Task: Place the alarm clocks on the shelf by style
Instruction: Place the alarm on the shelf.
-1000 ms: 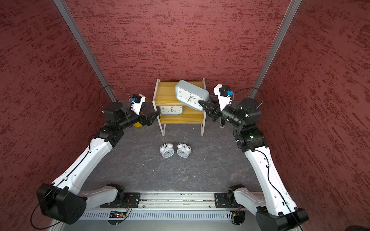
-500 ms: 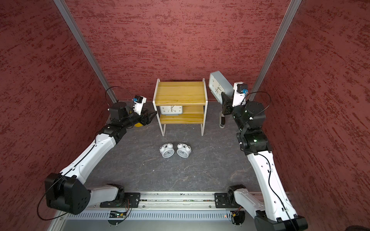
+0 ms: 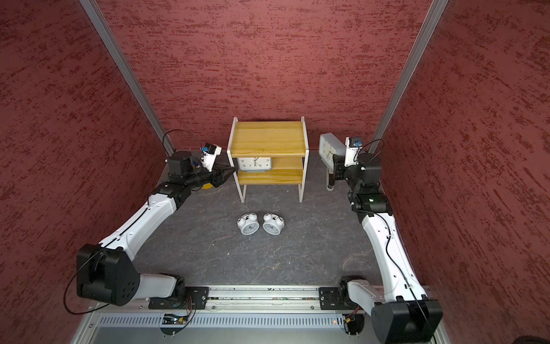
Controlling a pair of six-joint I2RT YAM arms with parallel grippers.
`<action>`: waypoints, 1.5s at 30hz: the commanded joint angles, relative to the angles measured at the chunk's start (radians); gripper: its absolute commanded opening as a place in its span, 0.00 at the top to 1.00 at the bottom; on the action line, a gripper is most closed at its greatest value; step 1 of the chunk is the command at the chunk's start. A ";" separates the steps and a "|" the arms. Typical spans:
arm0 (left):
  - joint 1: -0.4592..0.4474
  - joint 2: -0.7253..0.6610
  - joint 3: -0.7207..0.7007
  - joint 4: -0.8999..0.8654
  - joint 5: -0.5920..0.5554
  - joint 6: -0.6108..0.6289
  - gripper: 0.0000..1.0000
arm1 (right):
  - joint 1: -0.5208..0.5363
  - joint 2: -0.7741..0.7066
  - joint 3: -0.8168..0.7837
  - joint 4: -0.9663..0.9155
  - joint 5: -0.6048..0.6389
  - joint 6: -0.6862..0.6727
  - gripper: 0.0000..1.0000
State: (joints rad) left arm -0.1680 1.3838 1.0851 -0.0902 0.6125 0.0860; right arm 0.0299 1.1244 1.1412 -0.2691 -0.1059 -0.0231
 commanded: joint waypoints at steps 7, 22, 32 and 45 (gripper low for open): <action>0.018 0.049 0.033 0.049 0.005 -0.033 0.71 | -0.012 0.069 0.007 0.076 -0.195 -0.036 0.78; 0.018 0.050 0.018 0.032 -0.118 -0.013 0.76 | -0.015 0.205 0.000 0.200 -0.444 -0.108 0.77; 0.018 0.048 0.022 0.012 -0.110 0.000 0.77 | -0.015 0.303 -0.014 0.343 -0.598 -0.145 0.77; 0.017 0.054 0.029 -0.013 -0.079 0.014 0.77 | -0.013 0.454 -0.002 0.471 -0.752 -0.150 0.78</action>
State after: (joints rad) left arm -0.1631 1.4223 1.0904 -0.0864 0.5564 0.0845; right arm 0.0185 1.5665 1.1187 0.1291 -0.7822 -0.1734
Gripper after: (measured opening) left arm 0.234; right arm 0.440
